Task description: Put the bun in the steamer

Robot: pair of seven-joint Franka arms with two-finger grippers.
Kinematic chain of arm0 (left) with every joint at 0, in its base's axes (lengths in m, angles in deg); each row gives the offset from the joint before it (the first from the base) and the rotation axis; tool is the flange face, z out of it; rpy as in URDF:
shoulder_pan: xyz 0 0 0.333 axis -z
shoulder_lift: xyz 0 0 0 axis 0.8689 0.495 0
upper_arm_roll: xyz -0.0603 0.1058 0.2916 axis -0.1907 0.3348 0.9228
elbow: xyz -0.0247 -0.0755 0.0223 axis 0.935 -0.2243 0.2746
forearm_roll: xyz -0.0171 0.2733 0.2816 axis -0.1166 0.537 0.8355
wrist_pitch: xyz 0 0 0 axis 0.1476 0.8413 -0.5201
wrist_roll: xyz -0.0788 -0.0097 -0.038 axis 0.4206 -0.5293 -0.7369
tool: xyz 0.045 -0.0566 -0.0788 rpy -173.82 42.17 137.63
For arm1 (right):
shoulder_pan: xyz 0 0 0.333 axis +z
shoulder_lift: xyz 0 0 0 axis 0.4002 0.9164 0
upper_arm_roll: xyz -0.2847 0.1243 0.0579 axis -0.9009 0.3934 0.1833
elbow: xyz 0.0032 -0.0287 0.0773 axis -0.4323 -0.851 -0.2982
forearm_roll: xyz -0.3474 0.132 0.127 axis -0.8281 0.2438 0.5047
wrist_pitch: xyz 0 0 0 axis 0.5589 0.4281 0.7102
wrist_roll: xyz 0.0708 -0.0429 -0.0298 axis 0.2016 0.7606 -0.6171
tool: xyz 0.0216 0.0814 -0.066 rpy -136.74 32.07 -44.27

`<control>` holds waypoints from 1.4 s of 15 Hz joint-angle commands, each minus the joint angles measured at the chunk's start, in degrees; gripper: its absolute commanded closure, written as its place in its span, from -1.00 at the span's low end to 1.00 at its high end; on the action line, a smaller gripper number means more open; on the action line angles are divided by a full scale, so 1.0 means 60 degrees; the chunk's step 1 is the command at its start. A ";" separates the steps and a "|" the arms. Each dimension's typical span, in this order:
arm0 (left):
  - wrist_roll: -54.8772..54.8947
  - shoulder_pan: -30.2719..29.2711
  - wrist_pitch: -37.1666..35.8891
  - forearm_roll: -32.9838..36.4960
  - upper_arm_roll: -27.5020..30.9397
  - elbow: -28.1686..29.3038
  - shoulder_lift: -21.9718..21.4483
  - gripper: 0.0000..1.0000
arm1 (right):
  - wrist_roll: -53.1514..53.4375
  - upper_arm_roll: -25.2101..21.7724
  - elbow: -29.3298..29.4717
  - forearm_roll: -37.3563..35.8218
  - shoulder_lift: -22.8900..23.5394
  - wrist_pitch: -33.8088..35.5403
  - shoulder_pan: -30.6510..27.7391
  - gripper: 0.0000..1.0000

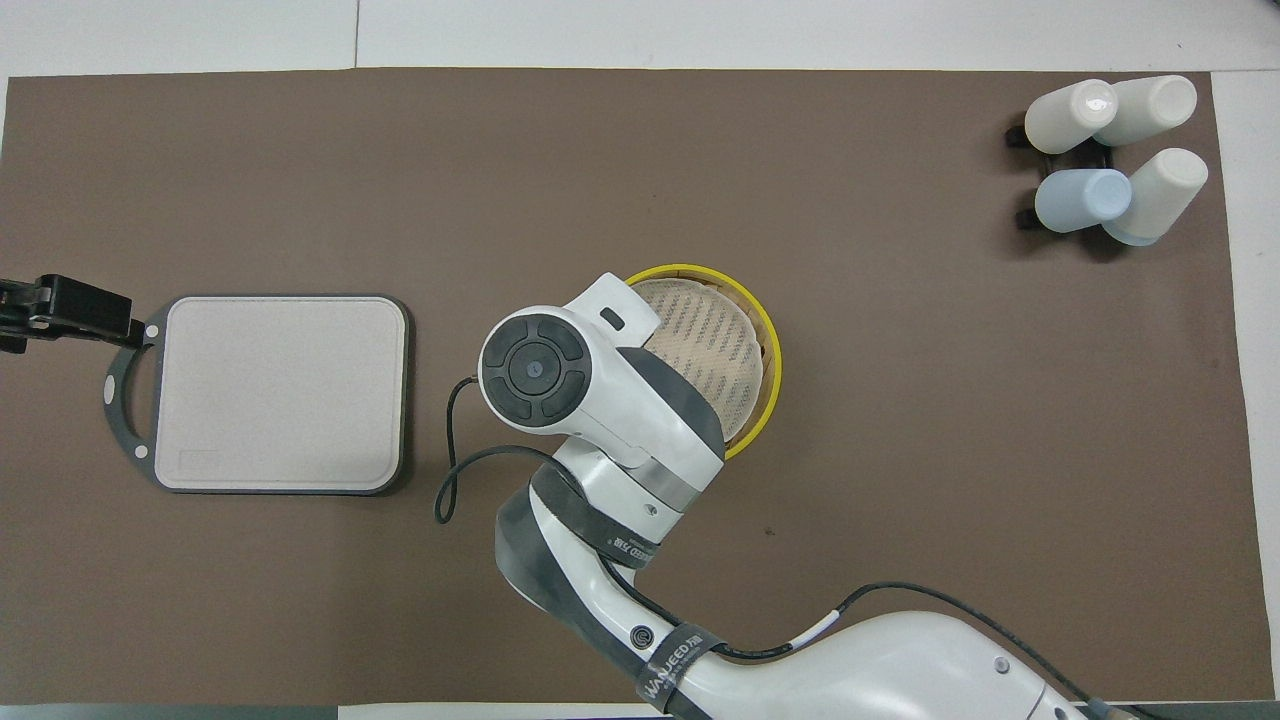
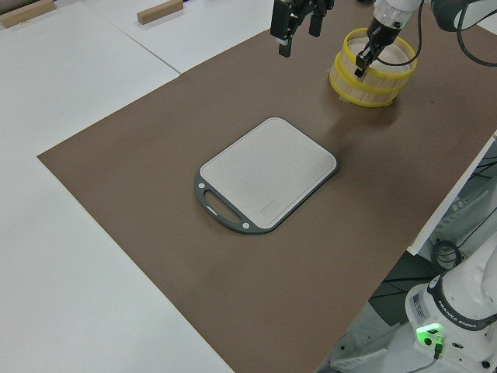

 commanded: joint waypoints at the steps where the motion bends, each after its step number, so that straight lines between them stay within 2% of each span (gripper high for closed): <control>1: -0.0029 0.0027 0.0033 0.0175 0.0001 -0.0137 0.0003 -1.00 | 0.0060 0.0074 -0.0414 -0.0151 -0.0025 -0.0700 -0.0177 1.00; 6: -0.0015 -0.0003 0.0106 0.0204 0.0030 -0.0123 -0.0027 -1.00 | 0.0177 0.0089 -0.0663 -0.0121 -0.0039 -0.1302 -0.0221 1.00; 7: -0.0029 0.0012 0.0149 0.0219 0.0030 -0.0108 -0.0027 -1.00 | 0.0192 0.0089 -0.0663 -0.0121 -0.0039 -0.1274 -0.0250 0.62; 8: -0.0029 0.0012 0.0150 0.0204 0.0016 -0.0108 -0.0041 -1.00 | 0.0192 0.0089 -0.0663 -0.0121 -0.0054 -0.1244 -0.0265 -0.46; 9: -0.0029 -0.0002 0.0150 0.0204 0.0015 -0.0108 -0.0041 -1.00 | 0.0192 0.0089 -0.0663 -0.0121 -0.0054 -0.1229 -0.0236 -0.99; 12: -0.0029 0.0012 0.0164 0.0204 0.0015 -0.0093 -0.0041 -1.00 | 0.0177 0.0059 -0.0445 -0.0136 -0.0083 -0.1055 -0.0294 -1.00; 13: -0.0029 0.0012 0.0164 0.0204 0.0030 -0.0093 -0.0041 -1.00 | 0.0105 0.0016 -0.0081 -0.0150 -0.0127 -0.0561 -0.0381 -1.00; 15: -0.0029 0.0012 0.0179 0.0219 0.0015 -0.0108 -0.0041 -1.00 | 0.0016 0.0000 0.0419 -0.0151 -0.0448 0.0232 -0.0747 -1.00; 16: -0.0029 0.0012 0.0179 0.0219 0.0015 -0.0108 -0.0041 -1.00 | -0.0202 -0.0014 0.0392 -0.0150 -0.0841 0.0453 -0.0893 -1.00; 20: -0.0029 0.0012 0.0179 0.0219 0.0015 -0.0108 -0.0041 -1.00 | -0.1360 0.0001 0.0319 0.0433 -0.2131 0.2194 -0.2721 -1.00; 21: -0.0029 0.0012 0.0179 0.0219 0.0015 -0.0108 -0.0041 -1.00 | -0.1593 0.0001 0.0289 0.0740 -0.2526 0.3083 -0.3277 -1.00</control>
